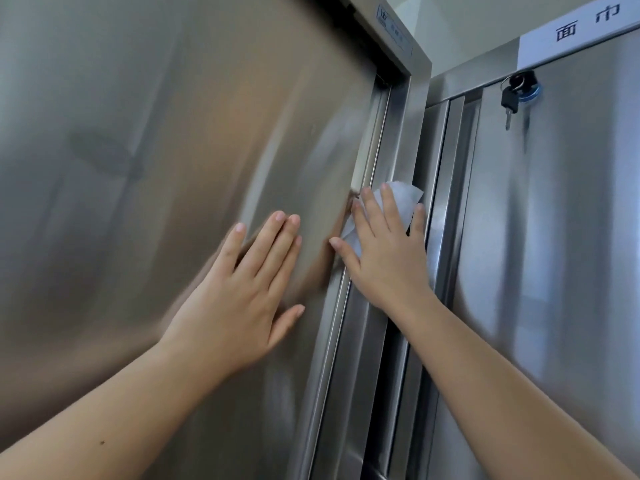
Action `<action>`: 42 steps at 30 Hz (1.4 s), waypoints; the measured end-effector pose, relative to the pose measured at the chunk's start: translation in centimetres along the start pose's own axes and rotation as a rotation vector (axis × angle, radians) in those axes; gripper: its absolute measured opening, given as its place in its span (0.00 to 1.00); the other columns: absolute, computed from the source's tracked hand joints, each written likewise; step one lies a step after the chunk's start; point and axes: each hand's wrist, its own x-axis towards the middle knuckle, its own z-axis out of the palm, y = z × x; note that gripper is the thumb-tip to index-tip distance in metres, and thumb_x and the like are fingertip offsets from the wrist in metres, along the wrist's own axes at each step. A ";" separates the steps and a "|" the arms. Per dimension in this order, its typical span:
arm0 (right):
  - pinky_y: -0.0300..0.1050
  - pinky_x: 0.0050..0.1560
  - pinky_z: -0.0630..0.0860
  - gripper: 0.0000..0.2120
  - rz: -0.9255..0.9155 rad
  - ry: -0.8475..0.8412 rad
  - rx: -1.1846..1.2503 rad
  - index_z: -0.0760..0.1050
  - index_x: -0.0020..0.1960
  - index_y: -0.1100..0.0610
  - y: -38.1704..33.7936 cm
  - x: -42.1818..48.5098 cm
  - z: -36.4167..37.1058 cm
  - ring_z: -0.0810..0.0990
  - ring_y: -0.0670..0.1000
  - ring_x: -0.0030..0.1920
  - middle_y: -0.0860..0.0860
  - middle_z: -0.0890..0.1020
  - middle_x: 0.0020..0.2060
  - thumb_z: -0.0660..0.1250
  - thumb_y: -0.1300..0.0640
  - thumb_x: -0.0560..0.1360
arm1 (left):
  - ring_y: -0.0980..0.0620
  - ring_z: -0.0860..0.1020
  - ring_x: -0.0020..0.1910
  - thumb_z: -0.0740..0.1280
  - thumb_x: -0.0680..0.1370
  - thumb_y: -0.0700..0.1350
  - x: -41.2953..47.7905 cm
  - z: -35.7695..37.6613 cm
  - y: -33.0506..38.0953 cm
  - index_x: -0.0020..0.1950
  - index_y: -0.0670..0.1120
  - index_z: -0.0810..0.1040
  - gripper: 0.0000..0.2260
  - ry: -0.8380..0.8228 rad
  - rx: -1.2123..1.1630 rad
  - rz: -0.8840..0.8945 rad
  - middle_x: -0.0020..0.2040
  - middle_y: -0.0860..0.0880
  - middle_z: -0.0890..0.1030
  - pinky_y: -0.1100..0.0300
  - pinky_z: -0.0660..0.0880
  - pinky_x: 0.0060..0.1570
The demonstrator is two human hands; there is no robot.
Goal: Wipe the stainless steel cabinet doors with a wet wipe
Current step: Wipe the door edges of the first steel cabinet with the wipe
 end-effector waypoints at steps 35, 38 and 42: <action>0.64 0.70 0.39 0.36 0.030 -0.264 -0.041 0.51 0.76 0.58 -8.7 -18.8 3.9 0.45 0.55 0.75 0.54 0.50 0.76 0.38 0.36 0.76 | 0.42 0.54 0.74 0.42 0.80 0.55 -8.6 0.1 2.9 0.75 0.36 0.54 0.30 -0.103 0.078 0.098 0.76 0.39 0.54 0.45 0.50 0.70; 0.63 0.69 0.45 0.35 -0.025 -0.355 -0.078 0.57 0.75 0.57 -10.7 -23.9 5.0 0.51 0.53 0.74 0.54 0.55 0.75 0.39 0.37 0.76 | 0.43 0.55 0.74 0.42 0.80 0.54 -9.0 0.0 3.0 0.75 0.37 0.55 0.29 -0.097 0.087 0.100 0.75 0.40 0.54 0.45 0.51 0.69; 0.62 0.68 0.43 0.35 -0.030 -0.447 -0.093 0.58 0.74 0.55 -12.2 -26.5 5.0 0.53 0.50 0.74 0.52 0.55 0.74 0.37 0.38 0.76 | 0.43 0.54 0.74 0.42 0.80 0.54 -10.8 0.0 3.3 0.75 0.37 0.52 0.29 -0.099 0.111 0.134 0.76 0.40 0.54 0.46 0.52 0.69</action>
